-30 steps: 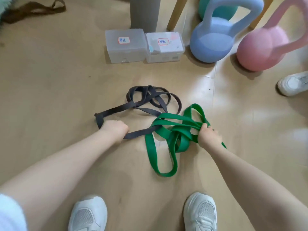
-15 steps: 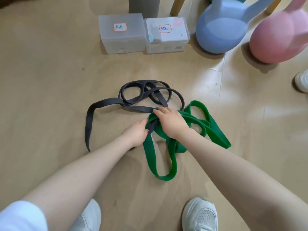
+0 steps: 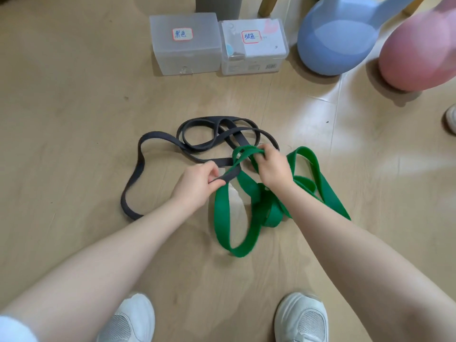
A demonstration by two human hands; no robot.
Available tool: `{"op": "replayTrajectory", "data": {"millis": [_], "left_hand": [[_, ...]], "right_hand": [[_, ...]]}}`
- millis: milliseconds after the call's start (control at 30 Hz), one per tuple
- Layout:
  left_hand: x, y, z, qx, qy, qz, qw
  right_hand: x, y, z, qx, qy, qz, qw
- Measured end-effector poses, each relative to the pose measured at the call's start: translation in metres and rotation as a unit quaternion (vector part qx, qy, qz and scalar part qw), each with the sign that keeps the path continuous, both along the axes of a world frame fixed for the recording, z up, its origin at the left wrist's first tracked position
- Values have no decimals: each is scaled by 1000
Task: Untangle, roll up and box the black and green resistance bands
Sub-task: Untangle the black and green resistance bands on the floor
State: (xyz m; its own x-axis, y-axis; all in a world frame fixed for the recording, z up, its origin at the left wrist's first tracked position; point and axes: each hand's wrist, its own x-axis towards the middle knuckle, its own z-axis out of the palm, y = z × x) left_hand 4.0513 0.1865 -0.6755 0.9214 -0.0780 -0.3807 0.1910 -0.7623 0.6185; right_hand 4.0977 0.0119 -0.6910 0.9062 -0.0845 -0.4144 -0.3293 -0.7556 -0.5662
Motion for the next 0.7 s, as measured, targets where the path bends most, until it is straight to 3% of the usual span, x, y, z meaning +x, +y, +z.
{"op": "replayTrajectory", "data": {"millis": [167, 333, 500, 567, 633, 700], "left_hand": [[13, 6, 20, -114, -103, -68, 986], [17, 10, 38, -99, -185, -138, 968], [1, 45, 35, -71, -126, -199, 969], [-7, 64, 24, -1, -62, -210, 976], [-12, 69, 15, 61, 6, -187, 980], [-12, 59, 12, 95, 35, -161, 982]], "right_hand": [[13, -2, 19, 162, 7, -223, 961], [15, -12, 33, 275, 22, -367, 888], [16, -54, 36, 311, 14, -485, 817], [10, -74, 30, 239, 15, -474, 847], [-2, -81, 17, 105, 35, -375, 920], [-17, -75, 8, 55, 69, -279, 956]]}}
